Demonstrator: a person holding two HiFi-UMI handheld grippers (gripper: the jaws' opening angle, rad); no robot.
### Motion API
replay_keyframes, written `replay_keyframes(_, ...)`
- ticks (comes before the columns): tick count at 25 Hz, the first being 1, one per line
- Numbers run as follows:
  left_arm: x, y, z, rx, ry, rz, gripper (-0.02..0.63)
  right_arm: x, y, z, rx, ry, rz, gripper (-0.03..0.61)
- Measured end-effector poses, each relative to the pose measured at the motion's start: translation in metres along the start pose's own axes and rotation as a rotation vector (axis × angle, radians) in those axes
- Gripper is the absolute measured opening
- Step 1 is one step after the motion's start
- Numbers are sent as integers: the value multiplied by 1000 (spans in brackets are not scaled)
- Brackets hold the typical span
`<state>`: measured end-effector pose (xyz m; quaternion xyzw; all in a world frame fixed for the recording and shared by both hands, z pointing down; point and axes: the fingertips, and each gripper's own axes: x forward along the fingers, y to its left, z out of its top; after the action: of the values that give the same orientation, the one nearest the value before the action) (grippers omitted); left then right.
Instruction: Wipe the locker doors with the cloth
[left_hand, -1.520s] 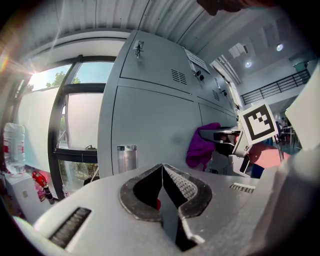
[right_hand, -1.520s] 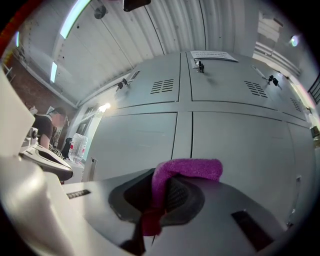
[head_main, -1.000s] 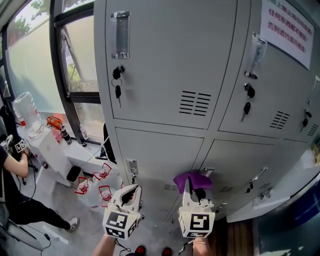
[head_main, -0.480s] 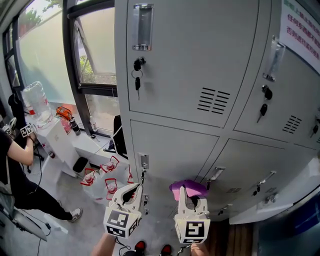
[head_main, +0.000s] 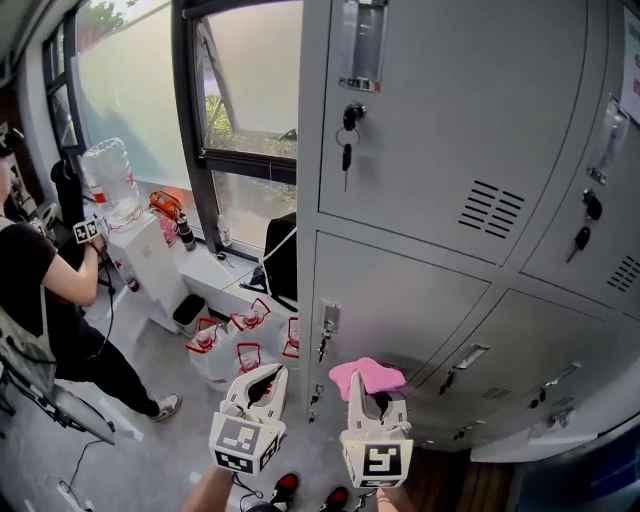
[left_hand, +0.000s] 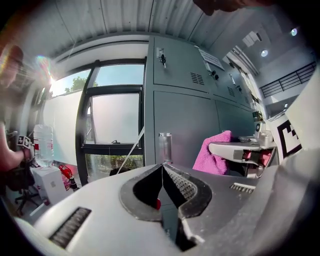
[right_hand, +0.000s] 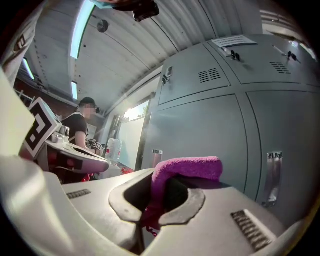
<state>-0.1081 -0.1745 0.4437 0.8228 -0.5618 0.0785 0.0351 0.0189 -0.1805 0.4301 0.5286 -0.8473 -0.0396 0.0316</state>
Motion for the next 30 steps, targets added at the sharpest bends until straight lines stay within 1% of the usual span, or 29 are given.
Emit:
replay_keyframes(7,-14,26,-13,-21,16,61,26,27,37,-2,-9,-22,90,31)
replay_keyframes(11,-20,41,-22,-33,24,91,26,44,52,-3,-28,-41,126,31)
replay_keyframes(14,-22,51,-28,-44,34,106,26,58,61,-9,-39,-25,143,31)
replay_keyframes(18,-19,61,-39,-57,49,114,26,77,67,-17,-19,17,142,32)
replay_keyframes(21,-15,66,-47,-66,59,114,26,93,64,-17,-19,14,127,31)
replay_keyframes(25,-11,70,-55,-75,74,113,26,110,52,-17,-15,26,84,31)
replay_keyframes(30,-8,76,-60,-79,82,119,26,119,46,-28,-12,48,84,31)
